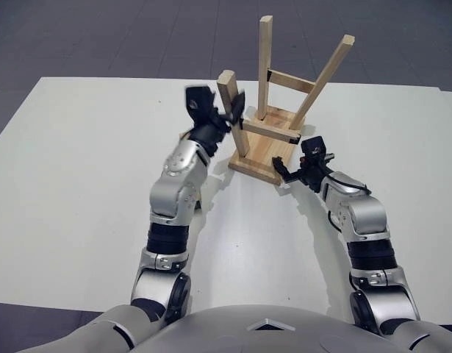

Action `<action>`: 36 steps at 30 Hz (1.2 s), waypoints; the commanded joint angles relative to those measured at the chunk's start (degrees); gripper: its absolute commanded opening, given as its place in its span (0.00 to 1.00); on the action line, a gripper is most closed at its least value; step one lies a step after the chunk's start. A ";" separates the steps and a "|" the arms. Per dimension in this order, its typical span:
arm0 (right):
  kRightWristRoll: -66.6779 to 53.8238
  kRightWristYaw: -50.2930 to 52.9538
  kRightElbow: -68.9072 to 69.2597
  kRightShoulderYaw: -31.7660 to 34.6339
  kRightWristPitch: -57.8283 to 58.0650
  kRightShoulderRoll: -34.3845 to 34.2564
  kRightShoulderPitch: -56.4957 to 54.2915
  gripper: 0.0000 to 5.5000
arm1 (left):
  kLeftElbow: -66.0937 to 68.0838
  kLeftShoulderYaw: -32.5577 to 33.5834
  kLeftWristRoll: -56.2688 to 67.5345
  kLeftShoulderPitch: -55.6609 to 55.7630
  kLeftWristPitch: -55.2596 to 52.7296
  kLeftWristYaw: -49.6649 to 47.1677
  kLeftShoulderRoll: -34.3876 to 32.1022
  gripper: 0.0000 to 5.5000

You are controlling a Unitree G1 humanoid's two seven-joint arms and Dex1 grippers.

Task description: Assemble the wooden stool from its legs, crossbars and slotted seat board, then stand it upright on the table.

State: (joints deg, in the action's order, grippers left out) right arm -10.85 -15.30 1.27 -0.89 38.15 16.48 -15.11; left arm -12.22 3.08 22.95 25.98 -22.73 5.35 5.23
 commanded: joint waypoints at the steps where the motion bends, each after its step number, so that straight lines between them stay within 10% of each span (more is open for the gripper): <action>1: -2.98 0.85 4.42 7.52 0.41 0.83 3.22 0.98 | -7.58 7.38 4.03 0.31 -7.13 -0.96 -7.82 0.85; 9: -11.46 2.44 17.96 21.27 4.37 2.33 4.63 0.98 | -5.00 1.86 -2.15 -10.14 -29.58 -4.26 -16.13 0.98; 21: -13.62 5.16 19.04 19.96 3.56 -0.32 3.13 0.98 | 2.28 -3.90 -7.50 -9.97 -45.90 -7.25 -15.35 0.98; 36: -18.59 13.92 23.15 25.65 1.47 -3.34 -6.16 0.98 | 3.40 -4.27 -7.85 -9.15 -55.44 -0.56 -19.33 0.56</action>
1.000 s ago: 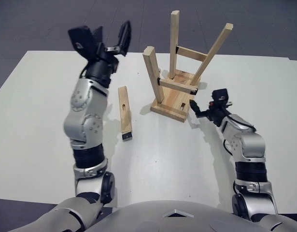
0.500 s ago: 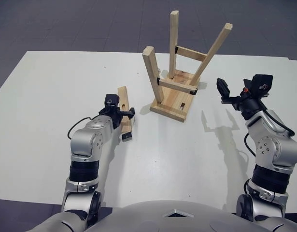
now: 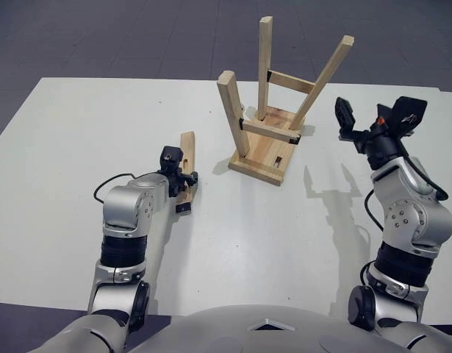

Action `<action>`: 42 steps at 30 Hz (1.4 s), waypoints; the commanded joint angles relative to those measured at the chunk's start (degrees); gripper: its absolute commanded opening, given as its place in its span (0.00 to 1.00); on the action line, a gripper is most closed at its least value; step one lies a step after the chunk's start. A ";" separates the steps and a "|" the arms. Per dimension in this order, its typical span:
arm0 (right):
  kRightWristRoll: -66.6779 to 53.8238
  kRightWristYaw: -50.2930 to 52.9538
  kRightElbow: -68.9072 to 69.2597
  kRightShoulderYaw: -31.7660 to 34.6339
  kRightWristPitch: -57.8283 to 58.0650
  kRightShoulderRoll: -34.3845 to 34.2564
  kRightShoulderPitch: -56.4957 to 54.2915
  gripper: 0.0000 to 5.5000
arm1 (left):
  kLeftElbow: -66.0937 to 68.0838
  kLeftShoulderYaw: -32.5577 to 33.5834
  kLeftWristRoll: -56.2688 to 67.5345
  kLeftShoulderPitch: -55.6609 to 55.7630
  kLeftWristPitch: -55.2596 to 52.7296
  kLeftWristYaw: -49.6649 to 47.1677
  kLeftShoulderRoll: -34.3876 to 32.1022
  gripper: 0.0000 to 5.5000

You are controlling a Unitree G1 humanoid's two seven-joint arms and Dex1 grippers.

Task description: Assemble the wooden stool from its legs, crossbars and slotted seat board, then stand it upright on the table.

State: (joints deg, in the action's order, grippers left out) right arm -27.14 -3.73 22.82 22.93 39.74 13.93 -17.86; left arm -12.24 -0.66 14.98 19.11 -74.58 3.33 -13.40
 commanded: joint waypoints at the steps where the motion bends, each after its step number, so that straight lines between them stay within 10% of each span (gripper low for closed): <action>1: -2.84 2.91 1.84 2.13 -0.08 -0.79 -4.40 0.98 | 4.02 -1.01 -0.49 -2.24 -2.58 1.64 -1.35 0.52; 6: -5.07 4.60 2.34 1.98 0.67 -0.14 -7.81 0.98 | 5.31 -2.41 -2.46 -3.44 5.65 3.46 -3.45 0.38; 21: -27.46 1.57 -1.23 3.82 5.61 0.42 -24.76 0.98 | -6.59 8.58 -2.30 5.83 49.25 4.20 -1.30 0.38; 30: -29.27 -4.55 -7.81 -11.06 4.58 -5.80 -34.95 0.98 | -16.33 0.14 -2.83 9.25 53.82 8.76 -0.19 0.38; 42: -30.23 -6.47 -16.22 -11.59 2.77 -9.50 -39.12 0.82 | -15.48 -8.18 -8.70 6.72 57.71 11.55 0.10 0.38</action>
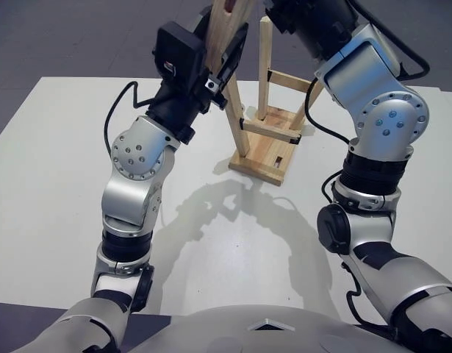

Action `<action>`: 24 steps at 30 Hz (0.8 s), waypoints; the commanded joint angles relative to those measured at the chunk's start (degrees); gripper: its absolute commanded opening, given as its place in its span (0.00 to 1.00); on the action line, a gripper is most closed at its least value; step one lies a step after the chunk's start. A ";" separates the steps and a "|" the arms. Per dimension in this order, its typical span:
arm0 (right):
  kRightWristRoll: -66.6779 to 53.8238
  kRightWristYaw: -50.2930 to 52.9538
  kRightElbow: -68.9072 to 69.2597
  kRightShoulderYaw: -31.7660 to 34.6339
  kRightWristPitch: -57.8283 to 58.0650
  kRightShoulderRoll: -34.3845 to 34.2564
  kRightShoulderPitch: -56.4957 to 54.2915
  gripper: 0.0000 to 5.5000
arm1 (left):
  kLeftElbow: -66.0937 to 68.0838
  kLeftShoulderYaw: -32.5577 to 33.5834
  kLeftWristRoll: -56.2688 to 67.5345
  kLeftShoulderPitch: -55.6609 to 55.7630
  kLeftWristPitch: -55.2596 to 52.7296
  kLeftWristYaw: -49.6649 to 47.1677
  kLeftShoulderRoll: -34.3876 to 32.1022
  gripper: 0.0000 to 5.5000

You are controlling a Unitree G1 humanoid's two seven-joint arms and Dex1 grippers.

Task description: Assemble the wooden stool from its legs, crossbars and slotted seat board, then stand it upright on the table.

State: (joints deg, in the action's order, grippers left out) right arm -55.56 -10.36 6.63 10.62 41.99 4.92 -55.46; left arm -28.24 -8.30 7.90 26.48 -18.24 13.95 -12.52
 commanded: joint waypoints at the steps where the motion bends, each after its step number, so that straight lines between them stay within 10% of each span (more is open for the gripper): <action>1: -2.26 0.08 0.33 0.78 1.02 -0.27 -1.47 0.79 | 0.66 -0.68 -2.05 -0.84 1.58 1.16 -0.88 0.38; 24: -5.07 0.16 6.77 1.22 6.95 6.13 4.30 0.21 | 3.79 -0.88 -5.49 -1.11 3.61 3.29 -0.84 0.37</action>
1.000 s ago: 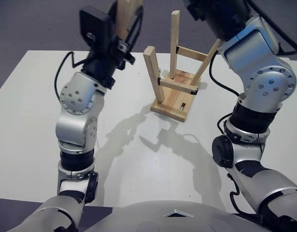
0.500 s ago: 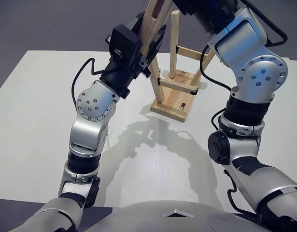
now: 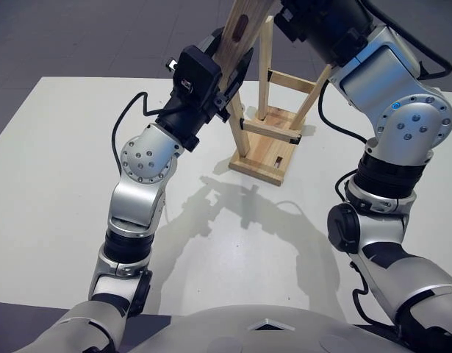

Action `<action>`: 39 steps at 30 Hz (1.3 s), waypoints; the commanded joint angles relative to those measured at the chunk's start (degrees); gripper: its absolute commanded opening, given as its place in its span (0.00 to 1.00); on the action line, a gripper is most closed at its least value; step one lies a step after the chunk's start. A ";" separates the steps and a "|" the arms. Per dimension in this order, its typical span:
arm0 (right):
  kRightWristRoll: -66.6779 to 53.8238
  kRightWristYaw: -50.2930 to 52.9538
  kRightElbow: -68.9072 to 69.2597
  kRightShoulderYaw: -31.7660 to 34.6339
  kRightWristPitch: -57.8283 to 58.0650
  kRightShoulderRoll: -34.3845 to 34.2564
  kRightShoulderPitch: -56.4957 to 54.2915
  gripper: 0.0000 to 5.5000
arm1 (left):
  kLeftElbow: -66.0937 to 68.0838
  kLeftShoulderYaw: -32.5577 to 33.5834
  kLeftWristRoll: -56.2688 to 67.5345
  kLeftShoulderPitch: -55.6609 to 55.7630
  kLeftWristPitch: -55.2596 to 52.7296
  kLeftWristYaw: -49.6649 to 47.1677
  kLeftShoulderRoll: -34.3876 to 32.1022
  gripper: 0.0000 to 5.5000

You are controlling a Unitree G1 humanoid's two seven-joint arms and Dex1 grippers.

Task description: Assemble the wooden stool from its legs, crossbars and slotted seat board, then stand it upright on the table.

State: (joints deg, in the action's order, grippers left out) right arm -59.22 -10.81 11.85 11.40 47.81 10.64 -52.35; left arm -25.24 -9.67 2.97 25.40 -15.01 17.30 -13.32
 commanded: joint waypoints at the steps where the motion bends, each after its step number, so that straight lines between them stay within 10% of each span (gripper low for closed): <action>1: -1.59 0.73 1.91 0.52 1.19 0.60 1.38 0.21 | 0.84 0.61 -0.56 -0.02 0.44 0.10 -0.06 0.37; 7: -1.88 1.76 3.15 1.05 0.06 0.37 1.64 0.20 | 1.56 0.17 -0.76 0.24 -0.89 1.10 -0.20 0.37; 17: 7.96 6.14 2.39 3.38 -6.15 3.86 3.82 0.18 | -0.42 -0.46 3.40 -0.67 -6.23 5.28 -0.03 0.66; 26: 26.60 11.45 12.02 13.59 -14.98 17.94 13.76 0.18 | -0.73 23.45 24.92 4.91 -17.50 -6.34 5.74 0.93; 39: 29.26 19.25 3.76 6.60 -21.77 -6.47 31.04 0.18 | 12.85 39.39 40.79 15.18 -12.66 -23.66 9.19 0.98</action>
State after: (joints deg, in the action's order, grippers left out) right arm -30.42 7.81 18.01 17.91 29.11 7.29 -22.36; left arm -15.10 30.37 44.54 39.51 -28.76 -5.39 -3.63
